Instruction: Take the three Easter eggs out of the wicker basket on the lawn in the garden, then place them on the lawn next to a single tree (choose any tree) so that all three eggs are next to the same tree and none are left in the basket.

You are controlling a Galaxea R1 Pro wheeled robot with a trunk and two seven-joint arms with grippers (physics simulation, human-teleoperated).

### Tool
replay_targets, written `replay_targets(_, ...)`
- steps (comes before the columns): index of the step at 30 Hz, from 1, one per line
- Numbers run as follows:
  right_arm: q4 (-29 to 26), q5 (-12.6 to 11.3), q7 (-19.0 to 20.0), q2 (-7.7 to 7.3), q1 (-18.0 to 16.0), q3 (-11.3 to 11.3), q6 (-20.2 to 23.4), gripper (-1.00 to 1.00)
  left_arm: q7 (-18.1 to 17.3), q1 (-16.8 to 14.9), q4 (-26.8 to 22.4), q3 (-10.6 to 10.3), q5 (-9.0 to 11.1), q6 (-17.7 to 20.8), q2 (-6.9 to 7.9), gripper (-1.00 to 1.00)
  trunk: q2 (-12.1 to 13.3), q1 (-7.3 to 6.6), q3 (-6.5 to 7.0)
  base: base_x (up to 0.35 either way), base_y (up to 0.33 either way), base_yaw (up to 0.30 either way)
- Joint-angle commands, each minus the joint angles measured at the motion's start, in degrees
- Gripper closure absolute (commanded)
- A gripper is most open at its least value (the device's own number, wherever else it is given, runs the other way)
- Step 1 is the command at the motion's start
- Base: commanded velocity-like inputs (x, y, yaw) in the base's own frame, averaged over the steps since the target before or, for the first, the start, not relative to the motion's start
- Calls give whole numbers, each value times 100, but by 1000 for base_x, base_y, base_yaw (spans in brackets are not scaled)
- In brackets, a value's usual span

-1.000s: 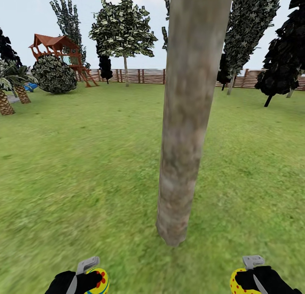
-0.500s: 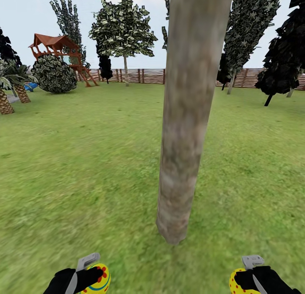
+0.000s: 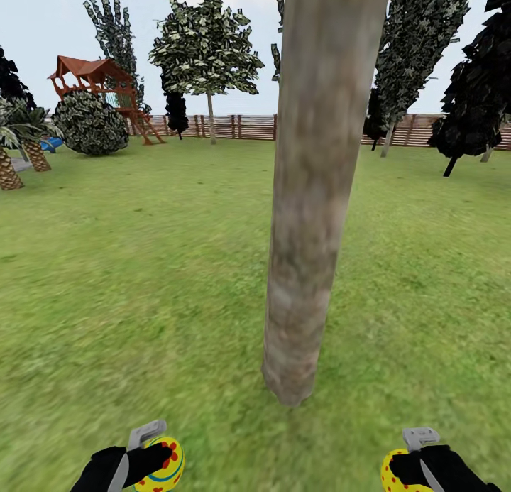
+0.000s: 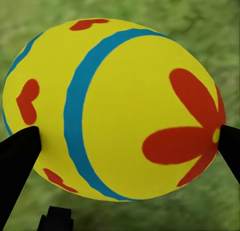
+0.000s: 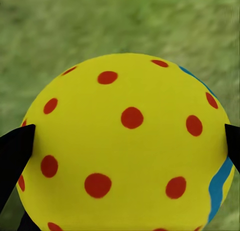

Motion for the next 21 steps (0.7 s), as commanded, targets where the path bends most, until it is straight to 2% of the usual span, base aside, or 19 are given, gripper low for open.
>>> replay_targets(1, -9, -22, -2, -6, -2, 32, 29, 100, -38, -4, -10, 35, -24, 33, -7, 100, -44, 22, -24, 0, 0, 0)
replay_targets(21, -9, -22, -3, 0, -2, 33, 29, 100, -37, -4, -1, 38, -24, 33, -15, 100, -847, 461, -383, 0, 0, 0)
